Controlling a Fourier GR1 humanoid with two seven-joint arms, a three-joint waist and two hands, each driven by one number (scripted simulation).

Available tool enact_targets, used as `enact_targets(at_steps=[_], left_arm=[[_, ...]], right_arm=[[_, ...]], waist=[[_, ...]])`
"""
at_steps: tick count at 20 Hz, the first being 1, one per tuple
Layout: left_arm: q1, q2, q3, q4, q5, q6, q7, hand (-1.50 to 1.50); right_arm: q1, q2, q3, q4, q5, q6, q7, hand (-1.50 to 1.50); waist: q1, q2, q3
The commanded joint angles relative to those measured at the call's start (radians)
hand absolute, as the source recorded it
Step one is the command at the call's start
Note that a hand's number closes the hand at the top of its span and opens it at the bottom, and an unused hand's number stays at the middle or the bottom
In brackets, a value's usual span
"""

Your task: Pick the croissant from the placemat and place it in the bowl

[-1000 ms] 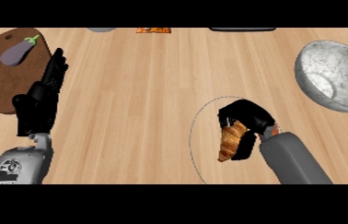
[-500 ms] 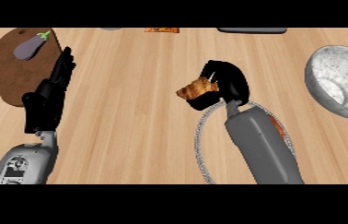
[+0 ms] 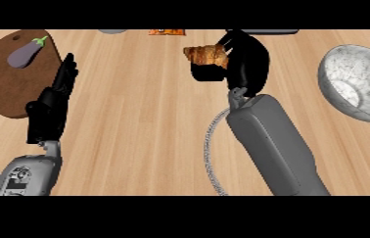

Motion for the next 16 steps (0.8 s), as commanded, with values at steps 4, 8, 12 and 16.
enact_targets(at_steps=[4,8,12,16], left_arm=[[0.06,-0.001,0.0,-0.086,-0.006,-0.007,0.018,0.0],[0.02,-0.003,0.013,-0.067,-0.02,0.006,0.027,0.0],[-0.001,-0.003,0.019,-0.068,-0.008,-0.012,0.052,0.0],[0.003,-0.037,0.009,-0.034,-0.021,0.008,0.044,0.0]], right_arm=[[0.068,-0.046,-0.078,-0.092,0.113,-0.066,0.079,1.5],[0.11,-0.147,-0.2,-0.145,0.032,-0.08,-0.013,1.5],[0.116,-0.226,-0.31,-0.028,-0.028,-0.172,-0.155,1.5],[0.176,-0.321,-0.414,-0.044,-0.177,-0.182,-0.297,1.5]], waist=[[-0.002,0.002,0.002],[-0.01,0.004,0.002],[0.001,0.008,0.002],[-0.009,0.008,0.002]])
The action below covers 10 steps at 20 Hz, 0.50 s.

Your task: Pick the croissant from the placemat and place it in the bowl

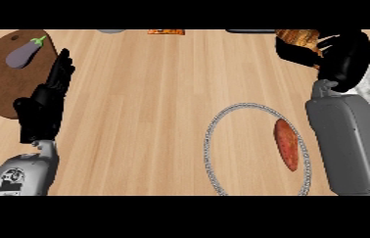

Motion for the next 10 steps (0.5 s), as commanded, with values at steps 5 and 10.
enact_targets(at_steps=[5,10], left_arm=[[0.001,0.015,0.025,0.017,0.011,-0.034,-0.017,0.0],[-0.028,-0.007,-0.001,-0.016,-0.013,-0.015,0.016,0.0]], right_arm=[[0.033,-0.177,-0.153,0.224,-0.088,-0.083,-0.251,1.5],[0.067,-0.284,-0.194,0.397,-0.03,-0.112,-0.317,1.5]], waist=[[0.009,0.004,0.0],[0.015,0.006,0.001]])
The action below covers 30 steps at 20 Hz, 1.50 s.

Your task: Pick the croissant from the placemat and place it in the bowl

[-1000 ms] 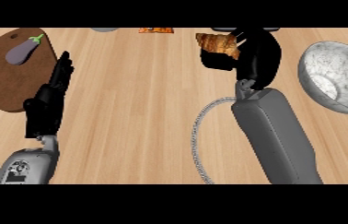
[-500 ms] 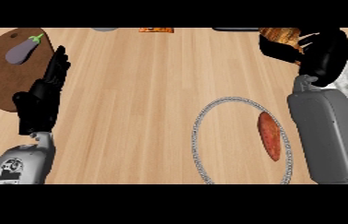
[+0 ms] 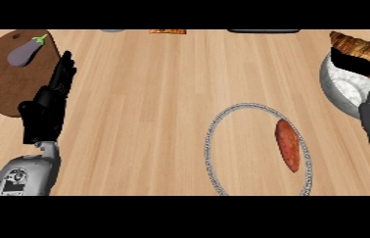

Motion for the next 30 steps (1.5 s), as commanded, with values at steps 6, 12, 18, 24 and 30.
enact_targets(at_steps=[6,12,18,24,30], left_arm=[[-0.022,0.01,-0.005,-0.04,0.01,-0.038,0.026,0.0],[-0.015,0.005,0.012,0.005,-0.002,-0.021,0.001,0.0],[0.002,-0.024,-0.015,0.004,-0.018,-0.009,-0.038,0.0],[-0.014,-0.016,0.009,-0.002,-0.008,-0.013,-0.01,0.0],[0.026,-0.034,-0.008,-0.011,-0.031,-0.007,-0.017,0.0]], right_arm=[[-0.098,-0.143,-0.123,0.505,-0.01,-0.167,-0.254,1.5],[-0.132,-0.174,-0.261,0.647,-0.213,-0.053,-0.406,-1.5],[-0.119,-0.173,-0.37,0.697,-0.363,0.022,-0.702,-1.5],[-0.17,-0.182,-0.458,0.734,-0.457,-0.002,-0.845,-1.5],[-0.132,-0.238,-0.526,0.768,-0.56,0.1,-0.918,-1.5]], waist=[[0.03,0.008,0.003],[0.029,0.01,0.004],[0.036,0.015,0.007],[0.028,0.008,0.004],[0.01,0.001,0.002]])
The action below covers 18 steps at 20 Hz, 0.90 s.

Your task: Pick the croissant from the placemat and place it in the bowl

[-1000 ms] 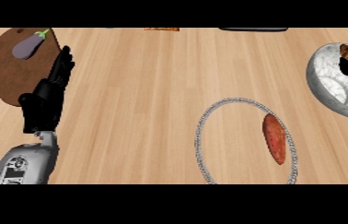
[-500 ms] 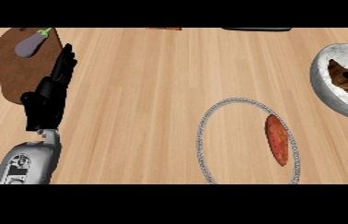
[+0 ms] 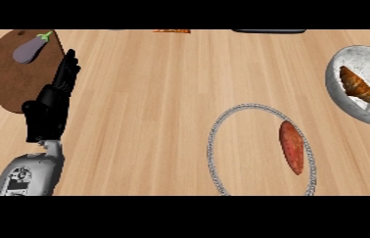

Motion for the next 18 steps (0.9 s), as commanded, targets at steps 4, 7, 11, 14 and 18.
enact_targets(at_steps=[4,7,11,14,18], left_arm=[[-0.022,0.011,0.028,-0.013,0.001,-0.005,0.043,0.0],[-0.002,0.003,0.009,-0.042,-0.028,0.009,0.074,0.0],[0.036,0.002,0.041,0.033,-0.008,-0.001,-0.039,0.0],[0.025,0.008,0.035,-0.016,-0.022,-0.004,0.038,0.0],[0.017,-0.005,0.041,-0.002,-0.021,-0.001,0.019,0.0]], right_arm=[[0.122,-0.007,-0.078,-0.047,-0.151,0.151,-0.128,-1.5],[0.196,-0.033,-0.105,-0.11,-0.216,0.275,-0.139,-1.5],[0.333,0.016,-0.104,-0.237,-0.284,0.41,-0.149,-1.5],[0.42,0.08,-0.061,-0.433,-0.306,0.432,-0.048,-1.5],[0.567,0.2,-0.054,-0.621,-0.359,0.441,-0.076,-1.5]], waist=[[-0.031,-0.013,-0.003],[-0.043,-0.018,-0.004],[-0.052,-0.018,-0.006],[-0.051,-0.02,-0.006],[-0.047,-0.018,-0.006]])
